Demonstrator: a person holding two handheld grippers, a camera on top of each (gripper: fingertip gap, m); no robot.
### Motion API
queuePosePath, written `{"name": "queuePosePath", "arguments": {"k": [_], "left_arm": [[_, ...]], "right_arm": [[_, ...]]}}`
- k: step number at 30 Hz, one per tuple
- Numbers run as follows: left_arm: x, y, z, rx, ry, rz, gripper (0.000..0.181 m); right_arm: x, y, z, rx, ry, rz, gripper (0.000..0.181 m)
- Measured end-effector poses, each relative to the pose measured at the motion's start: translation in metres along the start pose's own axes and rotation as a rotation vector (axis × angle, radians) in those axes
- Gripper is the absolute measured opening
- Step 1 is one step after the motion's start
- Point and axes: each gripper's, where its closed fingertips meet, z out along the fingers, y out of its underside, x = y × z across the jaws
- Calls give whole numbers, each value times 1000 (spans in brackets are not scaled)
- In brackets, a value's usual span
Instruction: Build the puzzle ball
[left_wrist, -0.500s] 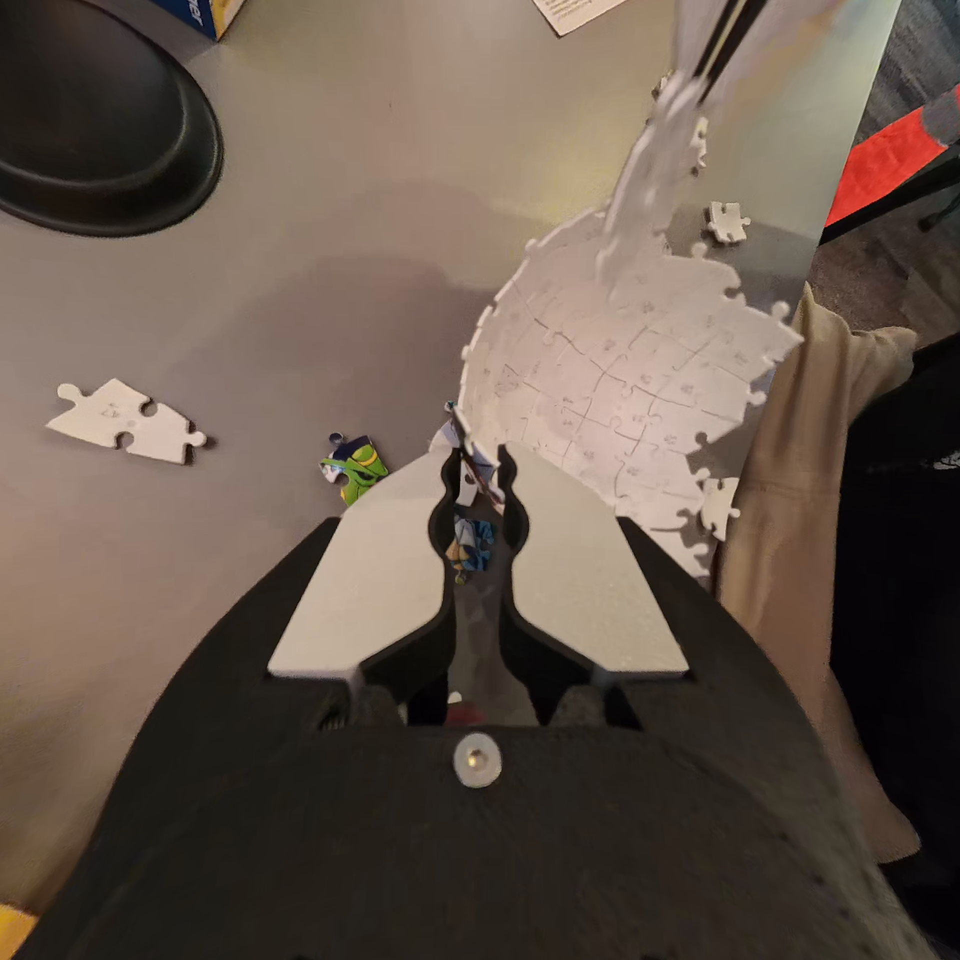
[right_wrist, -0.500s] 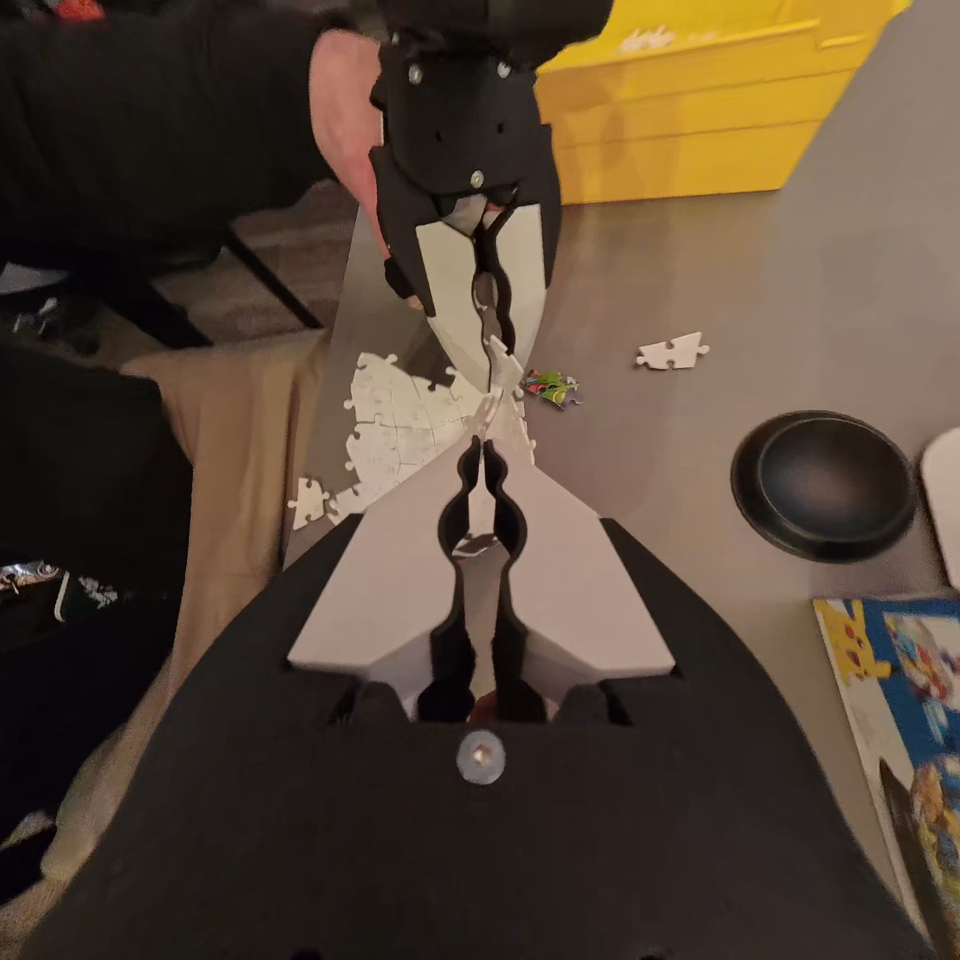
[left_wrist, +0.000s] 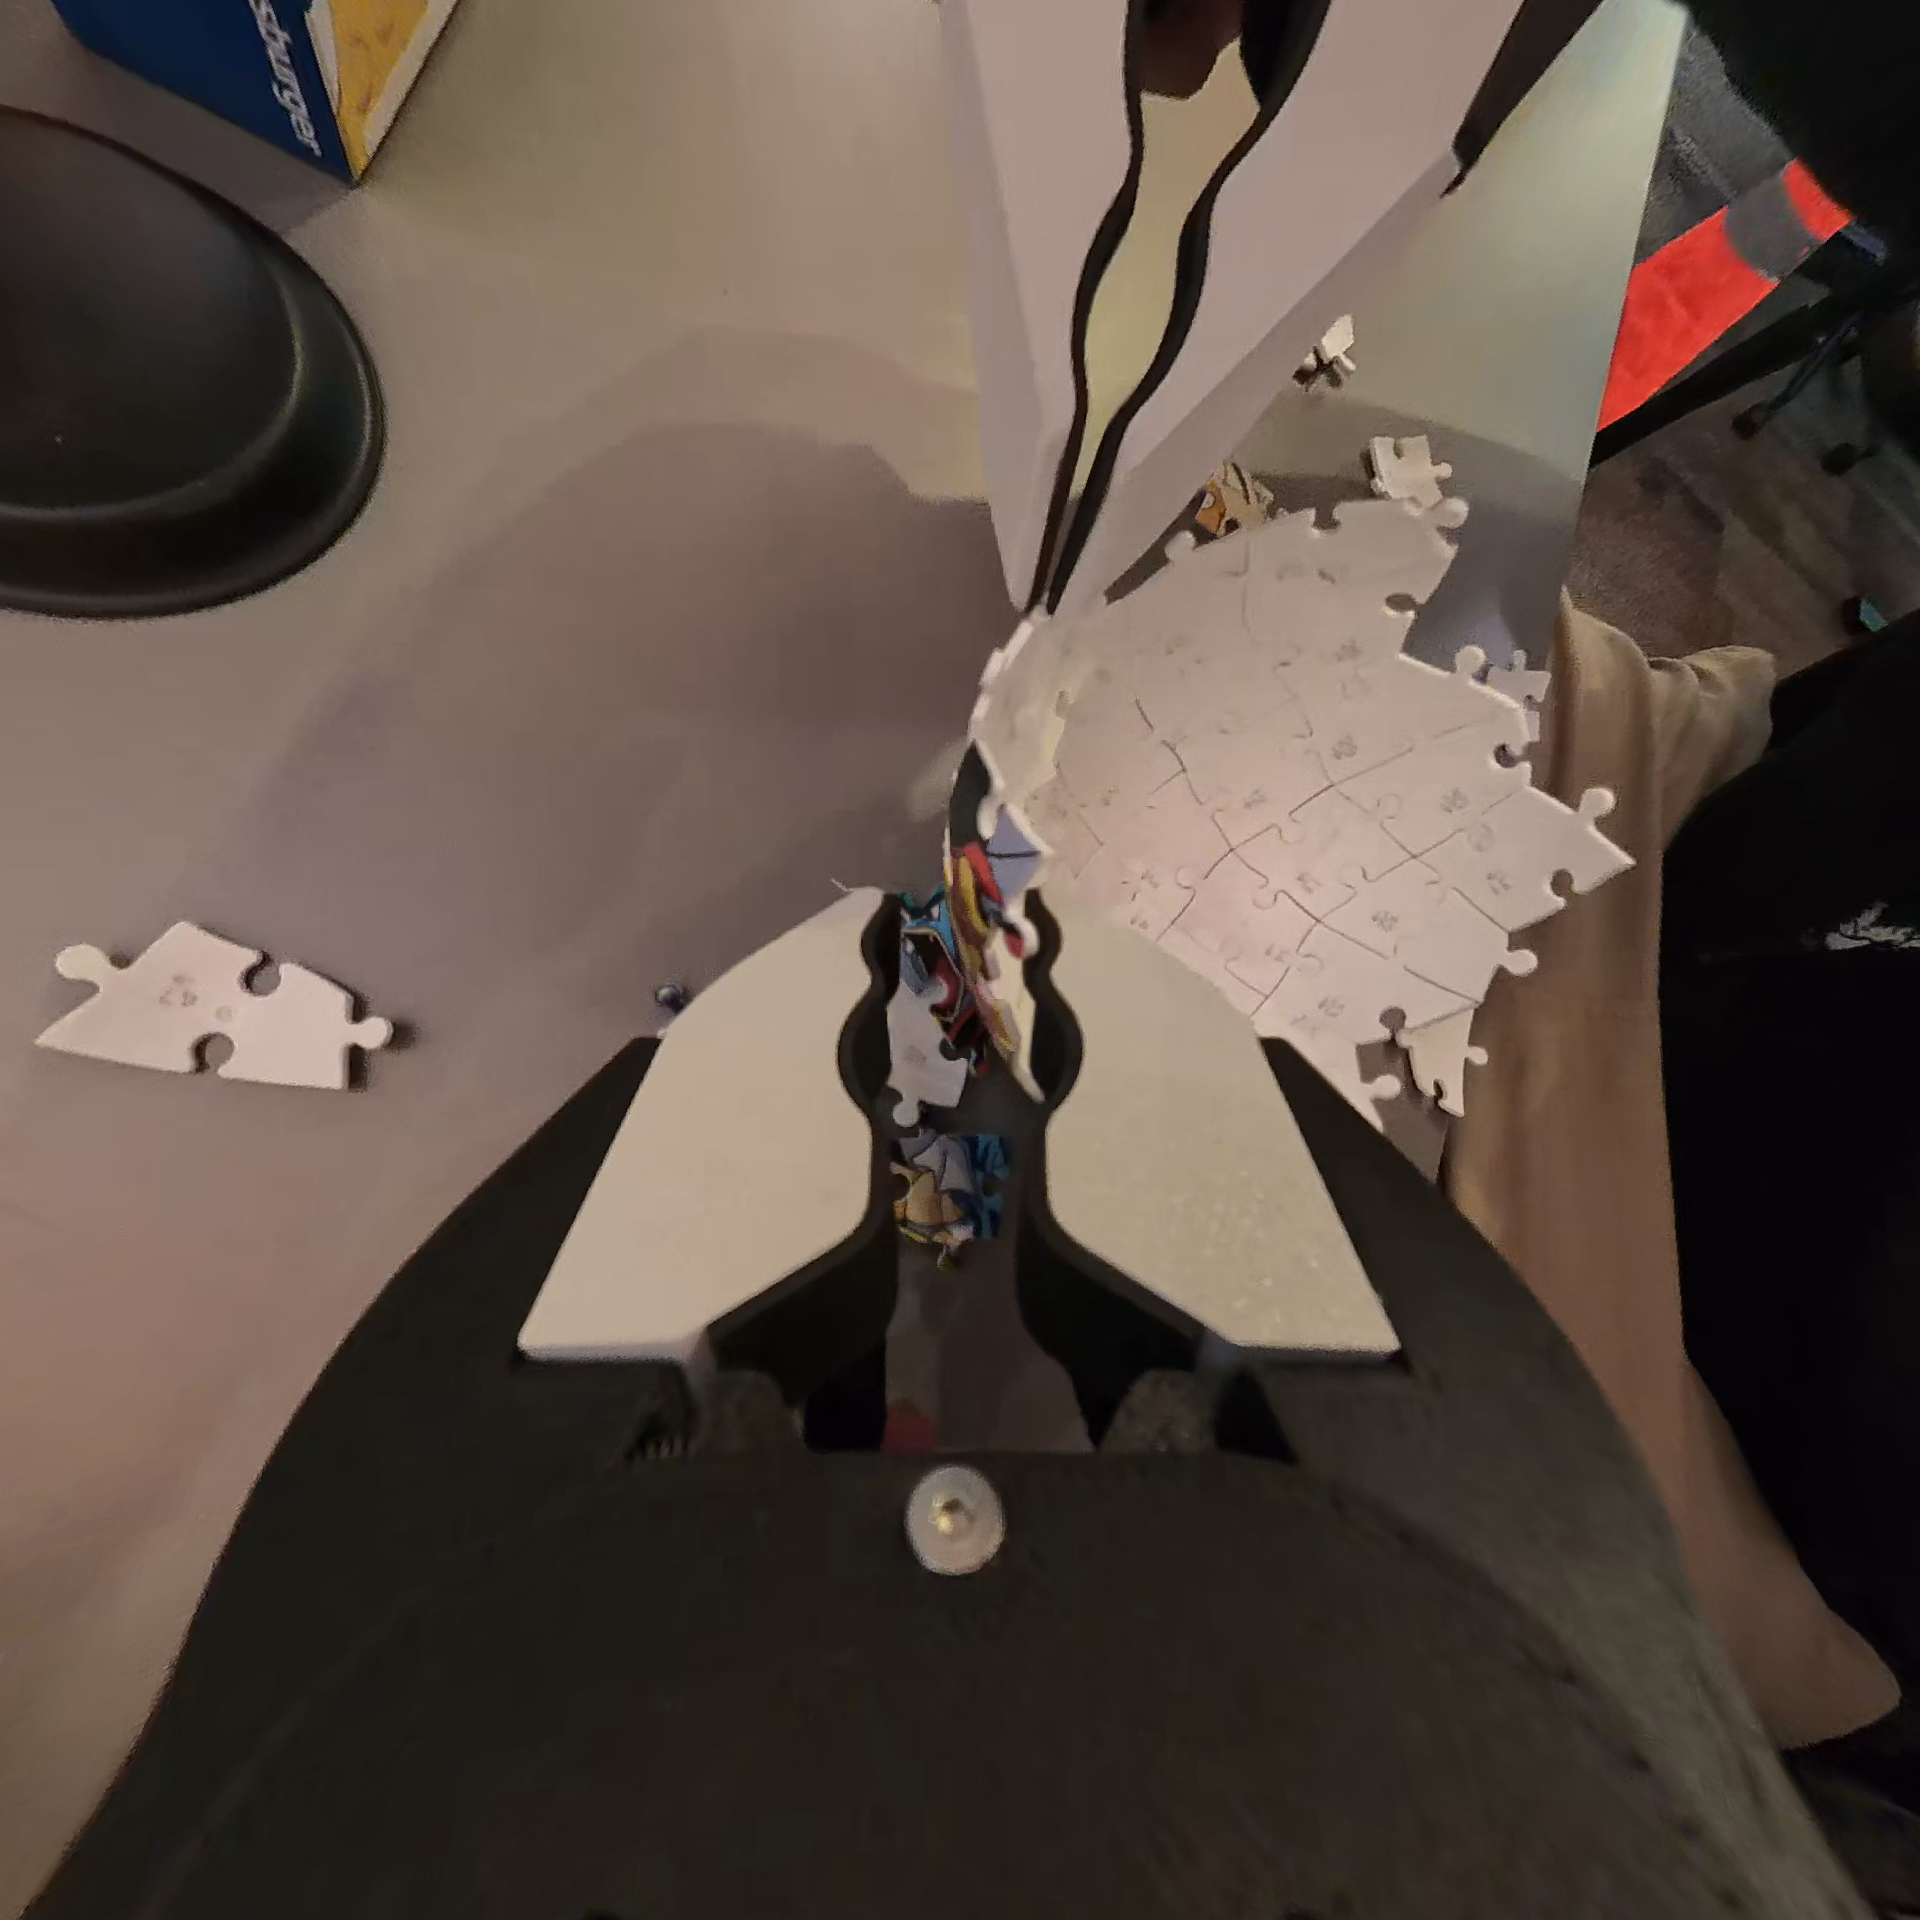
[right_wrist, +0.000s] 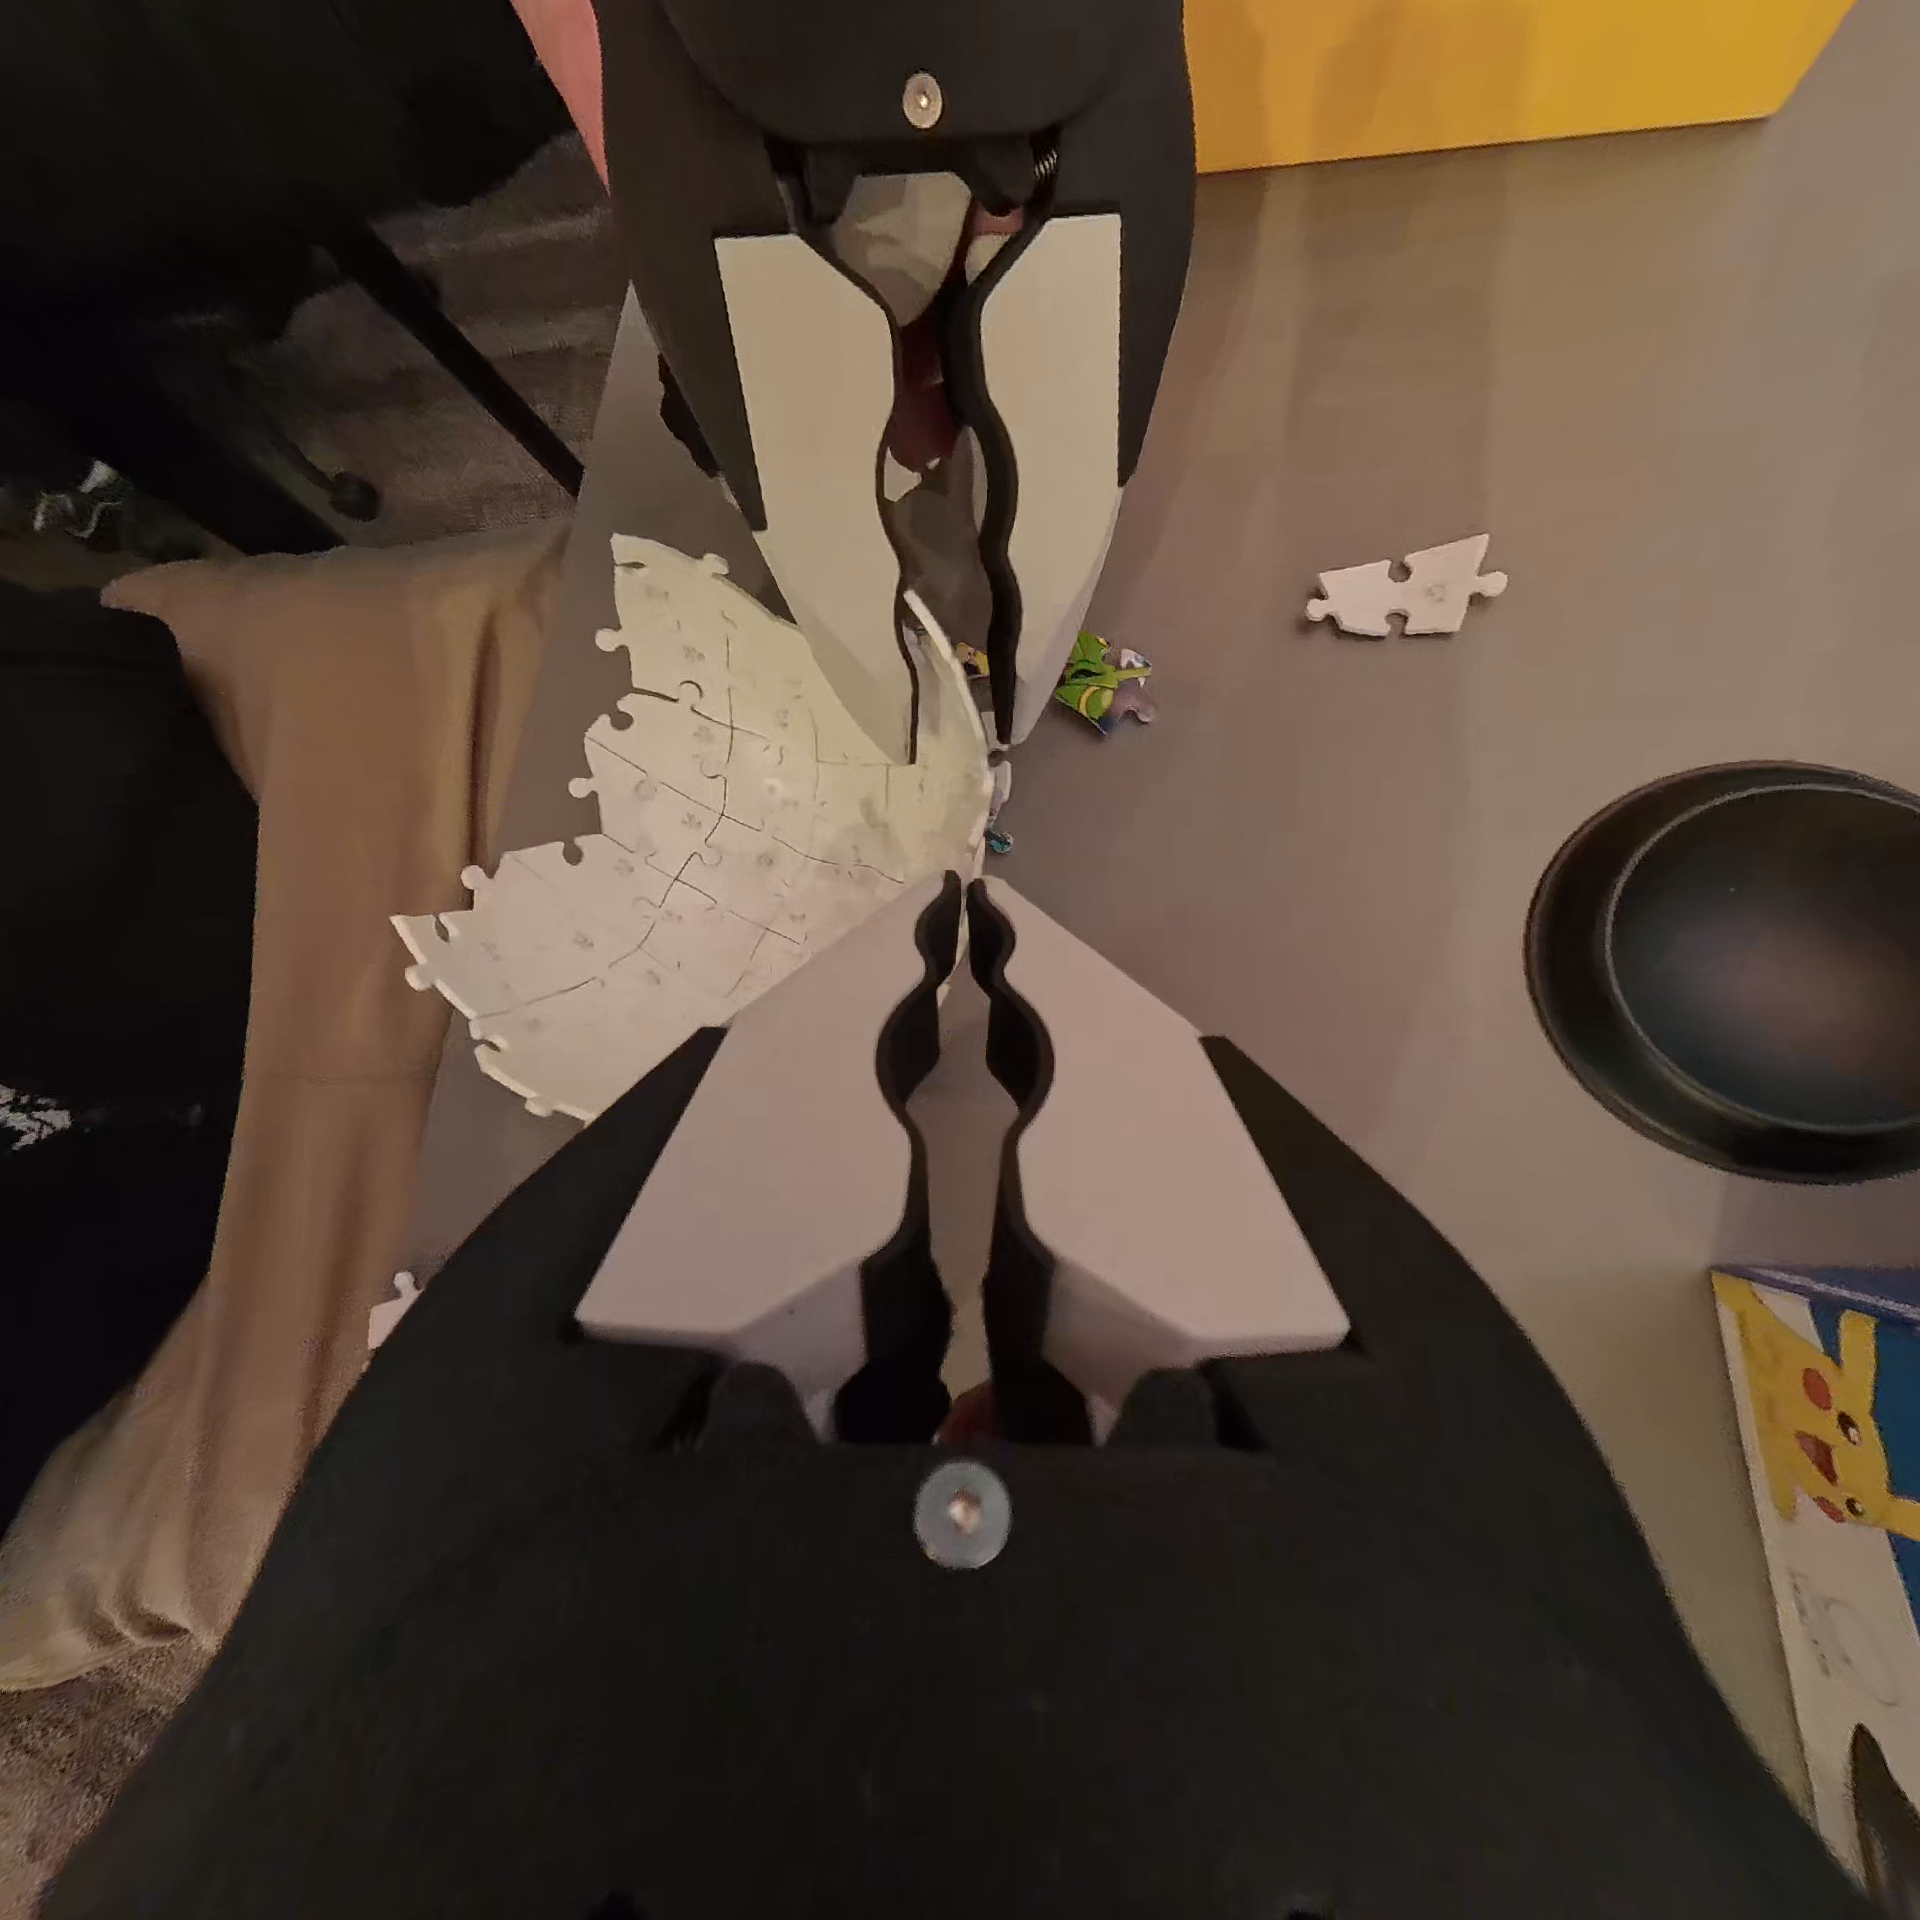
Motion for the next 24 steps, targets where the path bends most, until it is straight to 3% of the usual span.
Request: {"name": "queuePosePath", "arguments": {"k": [6,18,22,24], "left_arm": [[3,-8,7,-26,14,59,30],[-4,-12,21,-57,-20,102,9],[-1,-7,17,-67,6,78,31],[-3,-5,16,-75,-6,73,28]], "right_arm": [[4,1,0,35,28,-27,0],[9,5,-3,67,90,-32,0],[7,4,1,59,77,-52,0],[7,4,2,48,73,-58,0]]}}
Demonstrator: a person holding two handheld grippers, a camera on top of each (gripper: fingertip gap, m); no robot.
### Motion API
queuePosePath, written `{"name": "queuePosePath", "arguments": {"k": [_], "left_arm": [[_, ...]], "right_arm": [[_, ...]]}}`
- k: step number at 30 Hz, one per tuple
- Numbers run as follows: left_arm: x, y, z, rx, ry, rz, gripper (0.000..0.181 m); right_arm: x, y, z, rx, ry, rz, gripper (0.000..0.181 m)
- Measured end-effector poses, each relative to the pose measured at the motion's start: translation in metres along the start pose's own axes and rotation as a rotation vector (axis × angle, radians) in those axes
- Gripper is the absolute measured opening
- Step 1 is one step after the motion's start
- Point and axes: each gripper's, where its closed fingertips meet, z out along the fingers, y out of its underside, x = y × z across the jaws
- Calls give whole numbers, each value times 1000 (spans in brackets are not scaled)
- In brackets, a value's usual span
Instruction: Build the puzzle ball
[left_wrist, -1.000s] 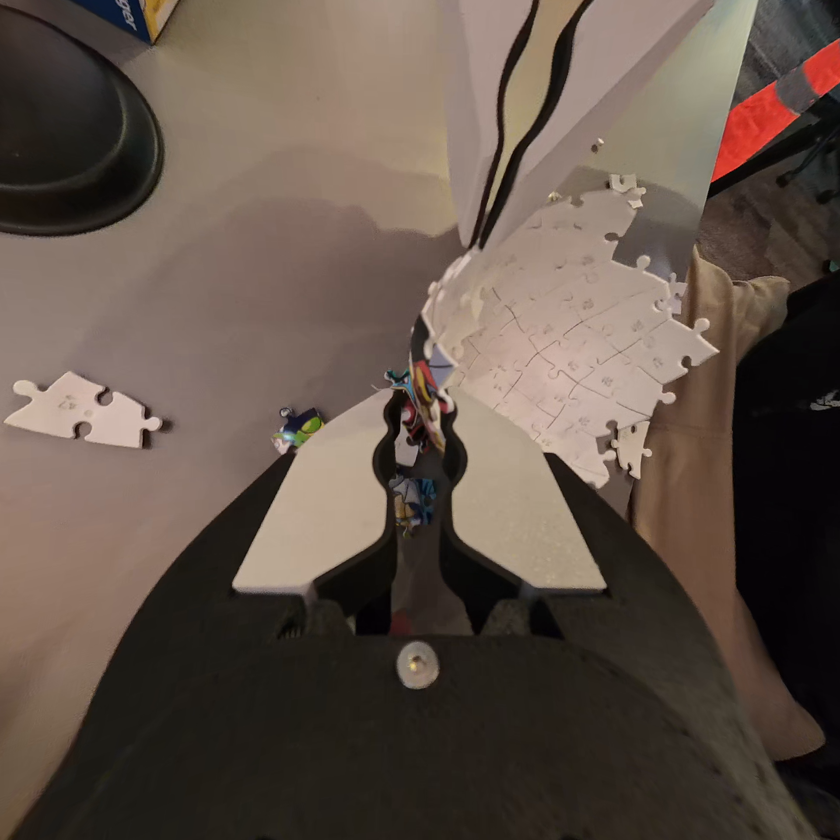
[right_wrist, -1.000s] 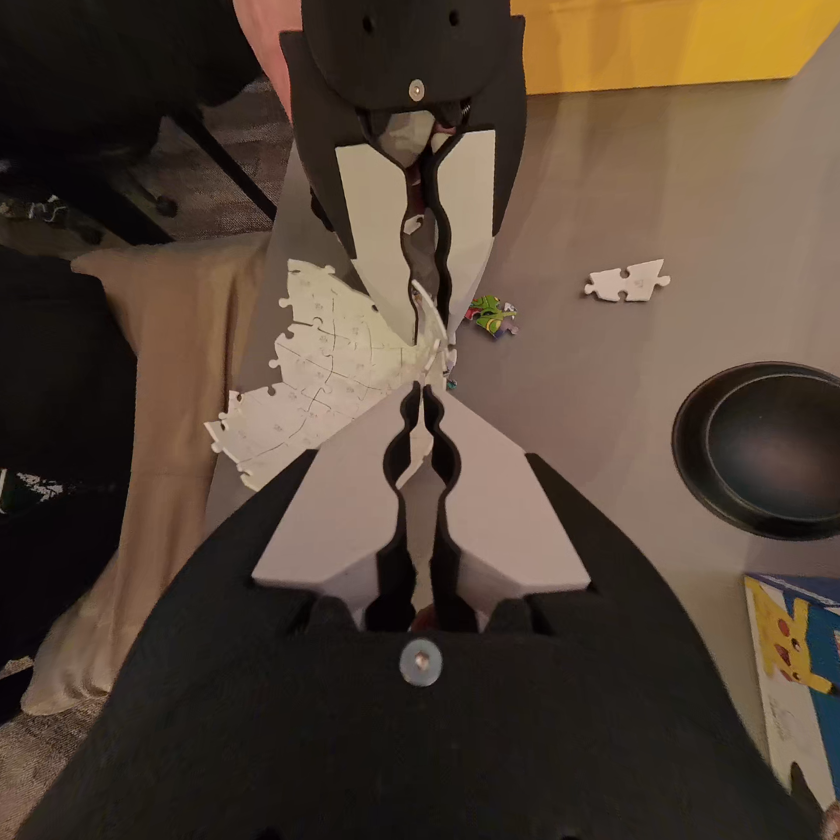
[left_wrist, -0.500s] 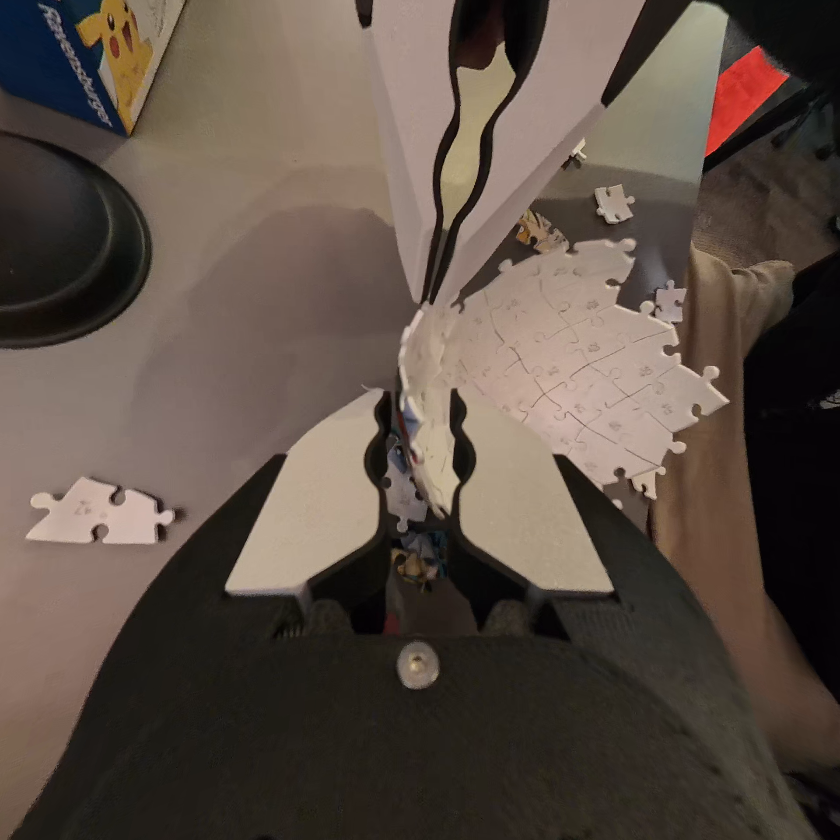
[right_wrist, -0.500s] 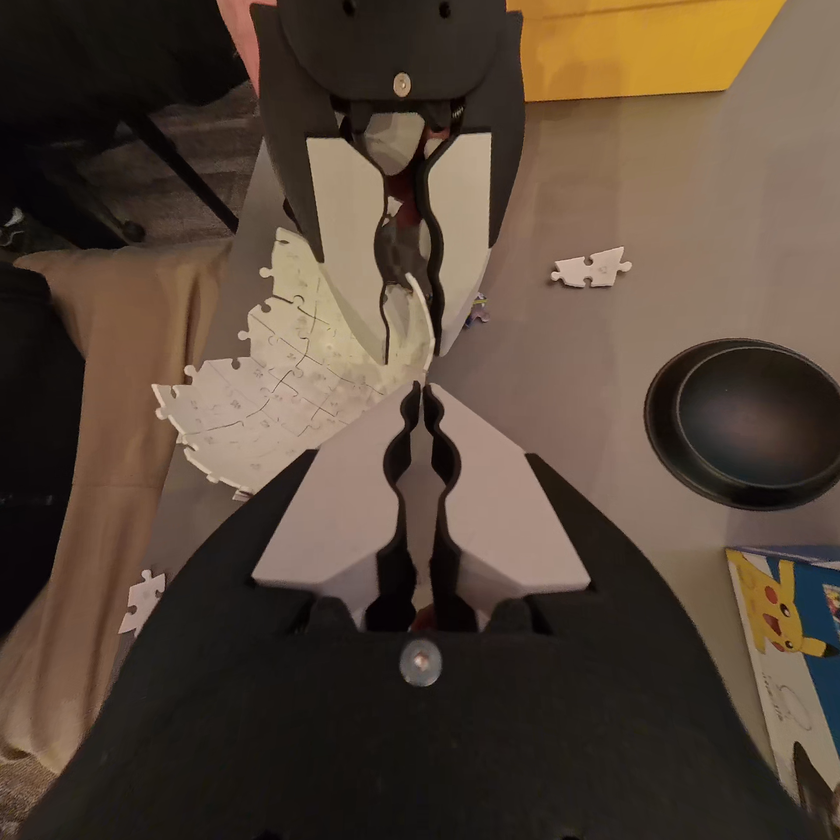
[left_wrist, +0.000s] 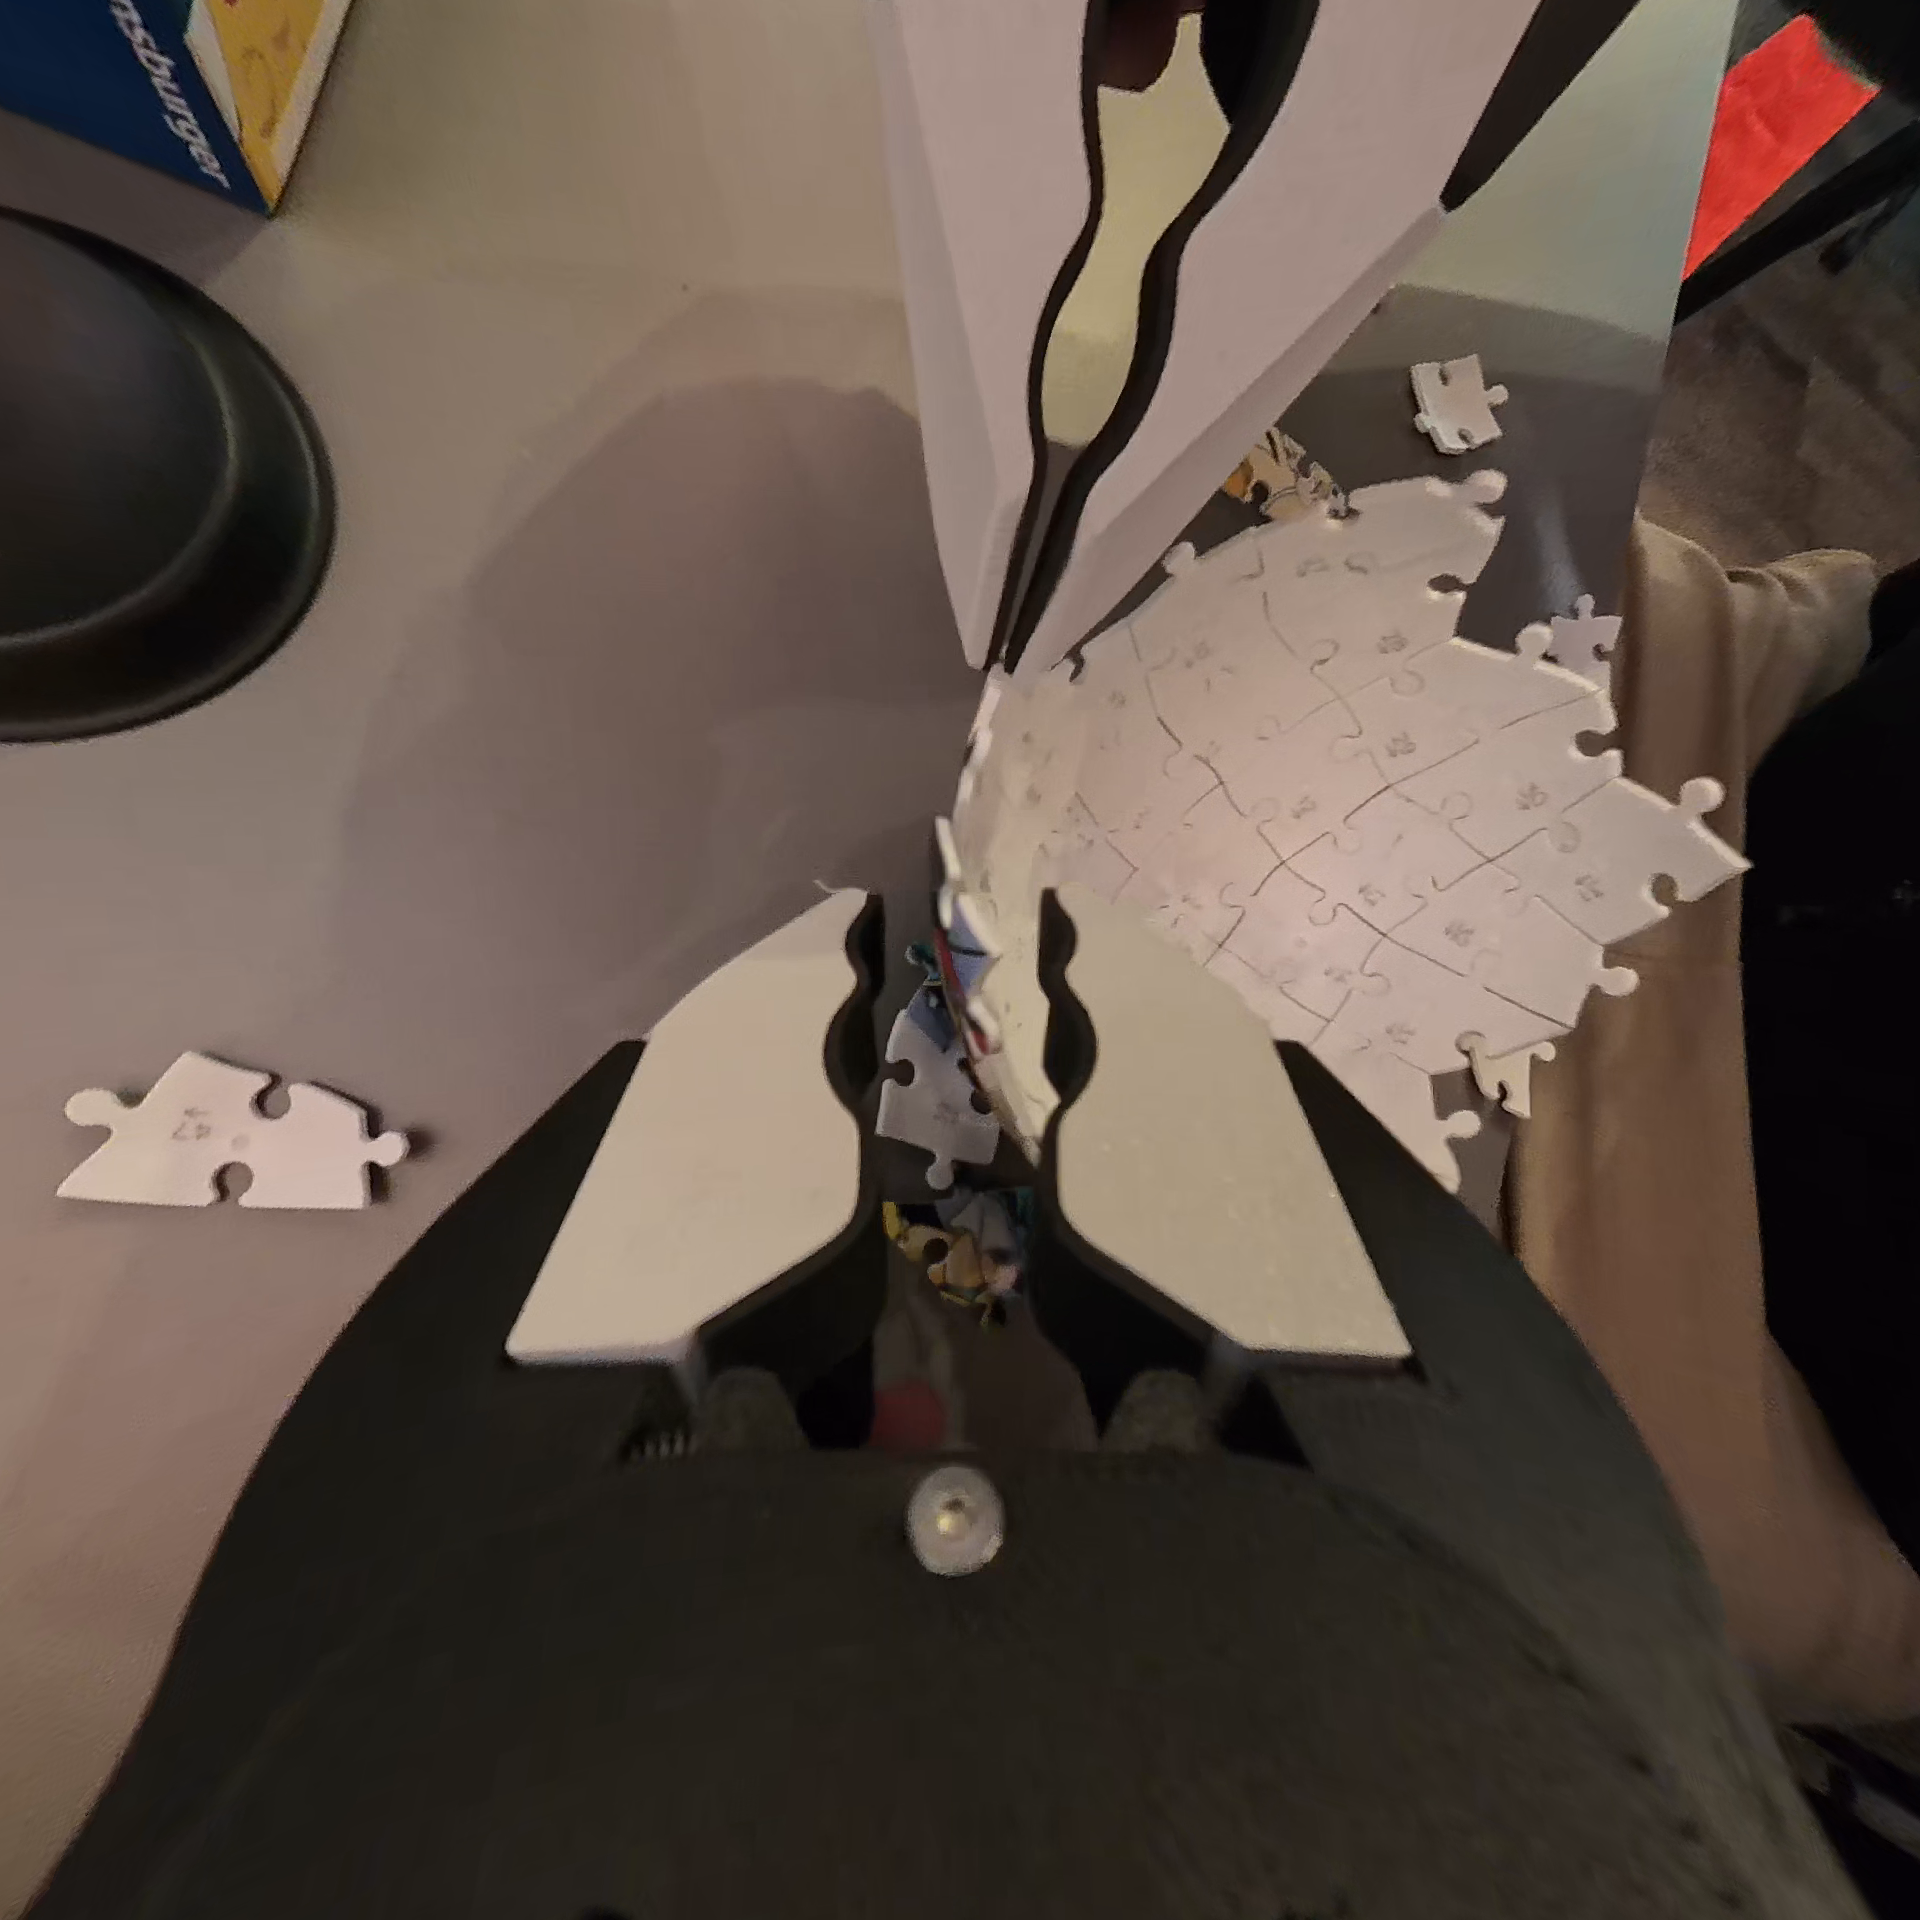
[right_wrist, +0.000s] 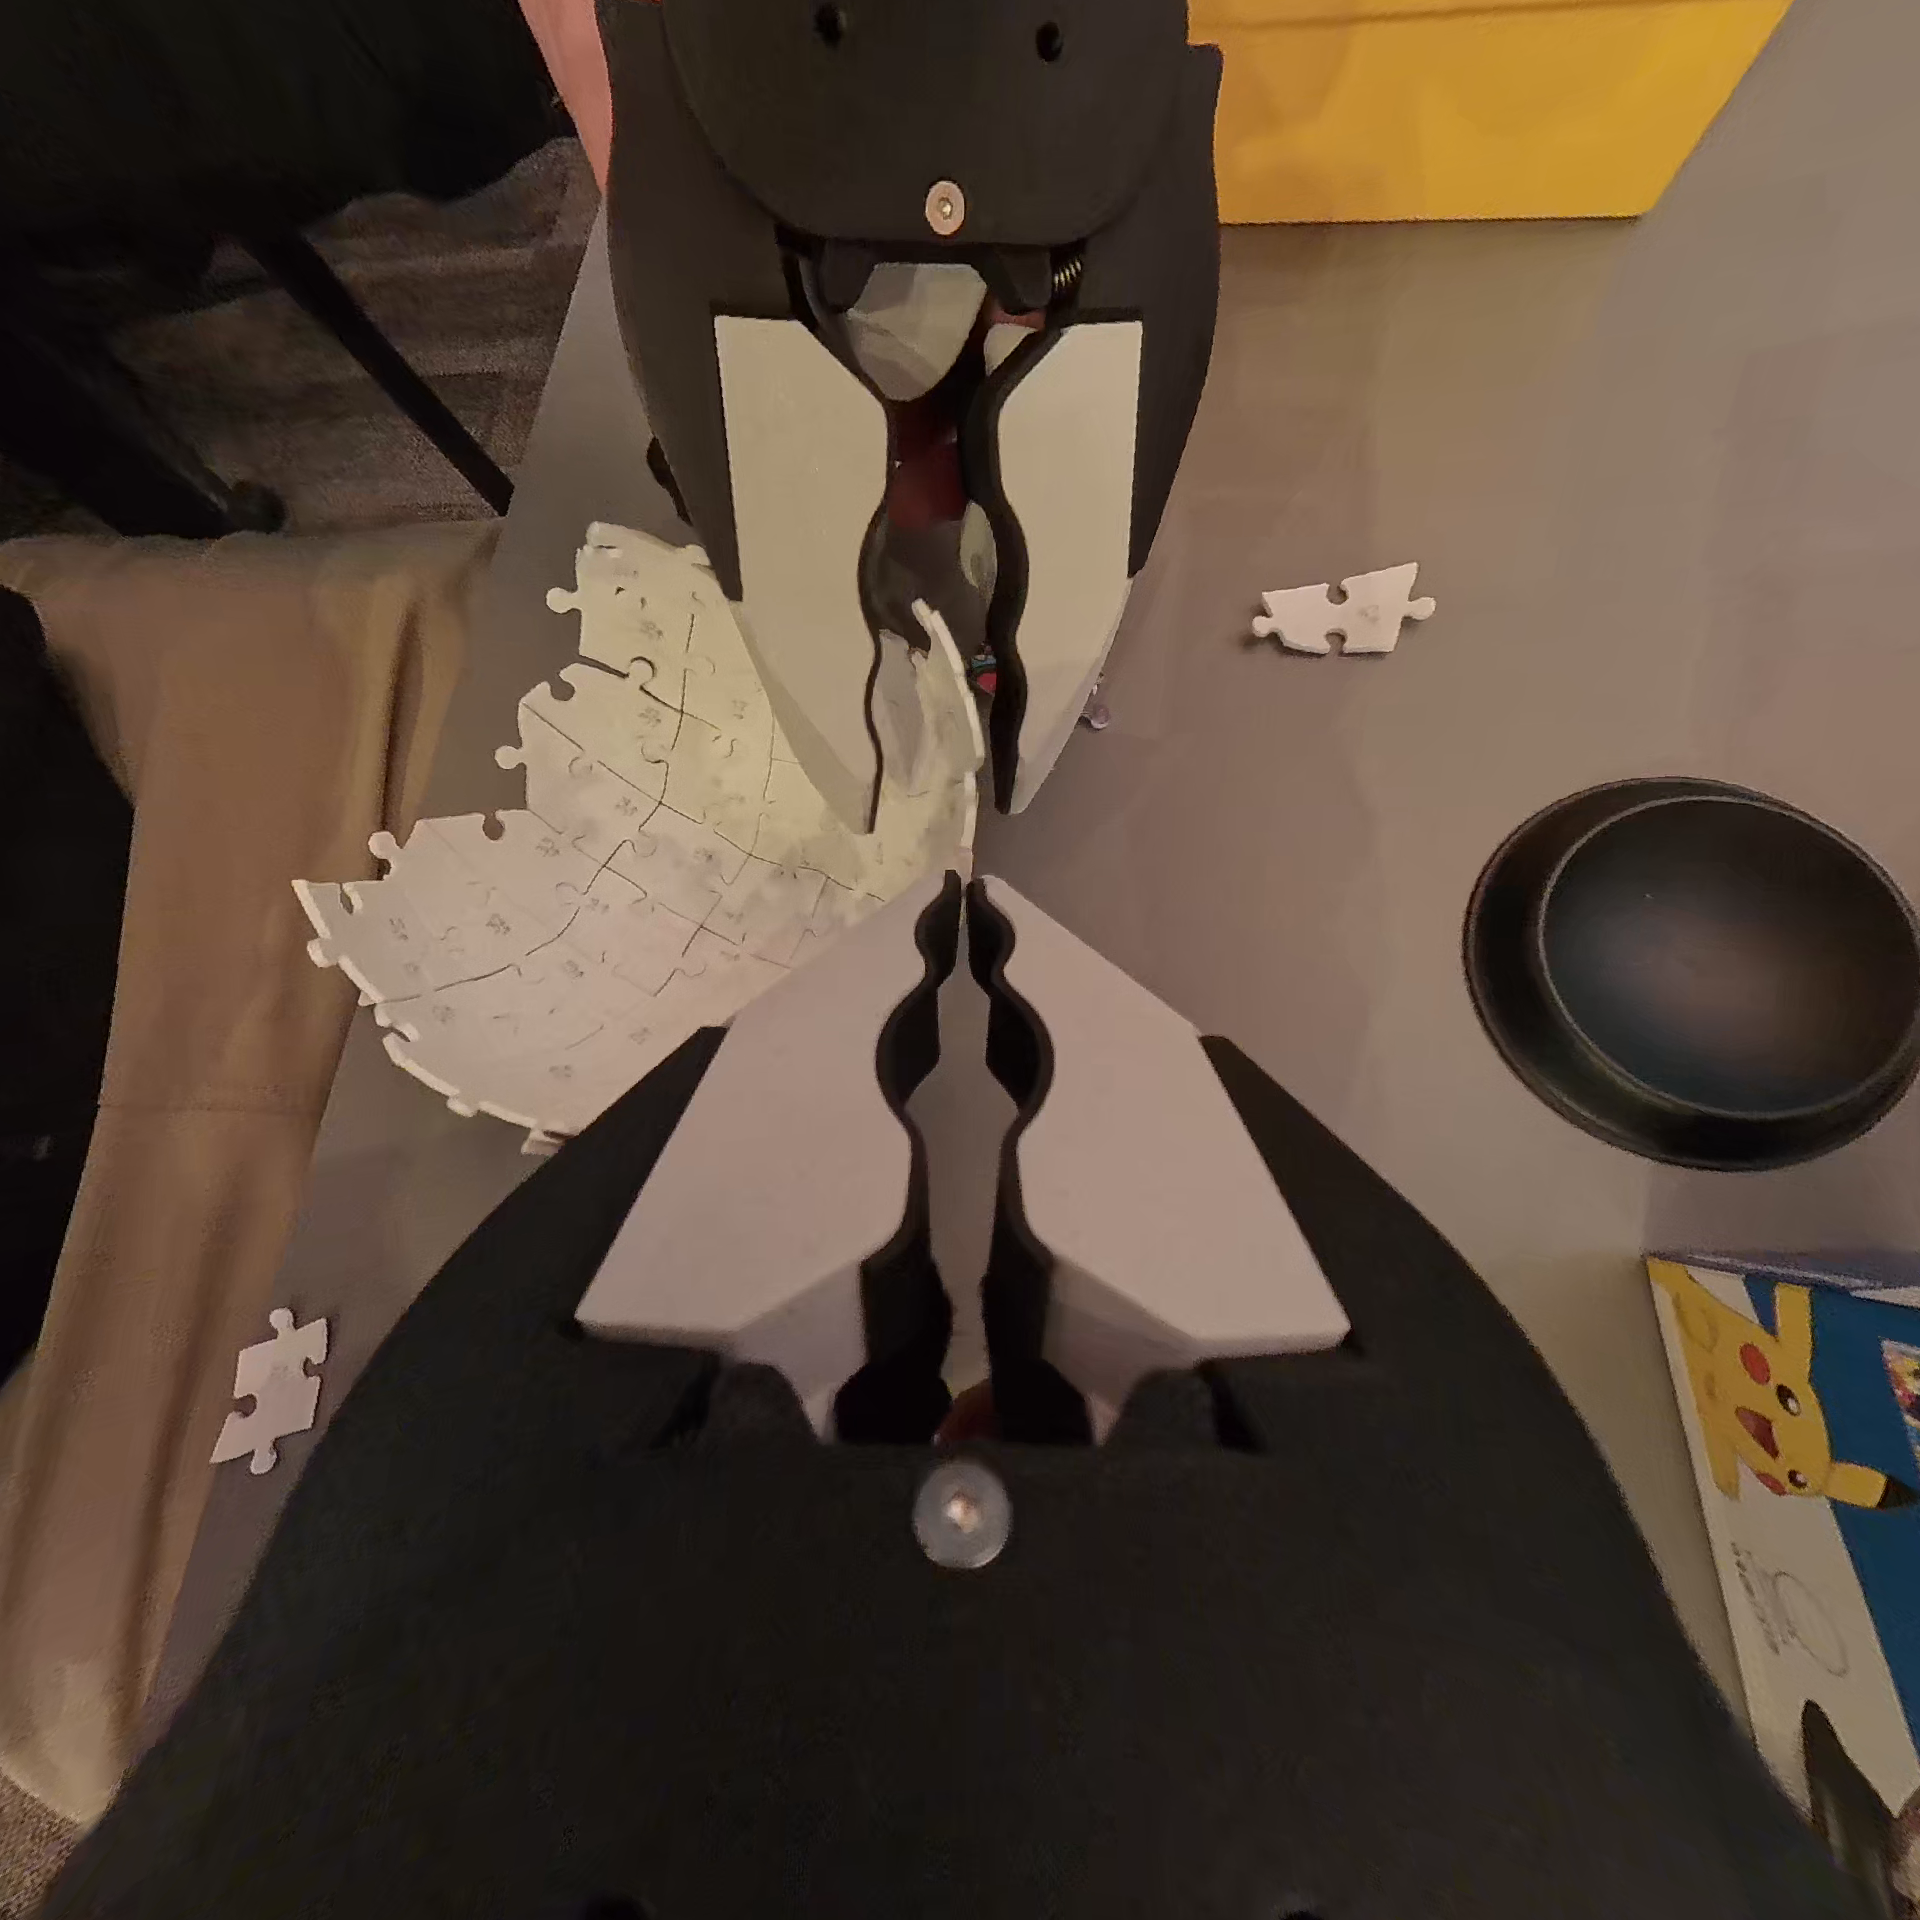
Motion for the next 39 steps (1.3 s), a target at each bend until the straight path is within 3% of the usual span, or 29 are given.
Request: {"name": "queuePosePath", "arguments": {"k": [3,8,21,26,31,39], "left_arm": [[0,-1,1,5,2,5,13],[-4,0,6,-9,-14,16,6],[-4,-3,7,16,7,-9,3],[-3,-4,7,18,13,-8,3],[-3,-5,7,20,12,-4,3],[-3,-3,7,17,10,4,3]], "right_arm": [[2,-1,0,4,10,3,0],[5,-1,-1,11,34,1,0],[8,-2,-3,49,44,56,0],[6,-2,-5,49,15,93,14],[4,10,7,-43,-15,124,26],[1,15,25,-92,-35,119,1]]}}
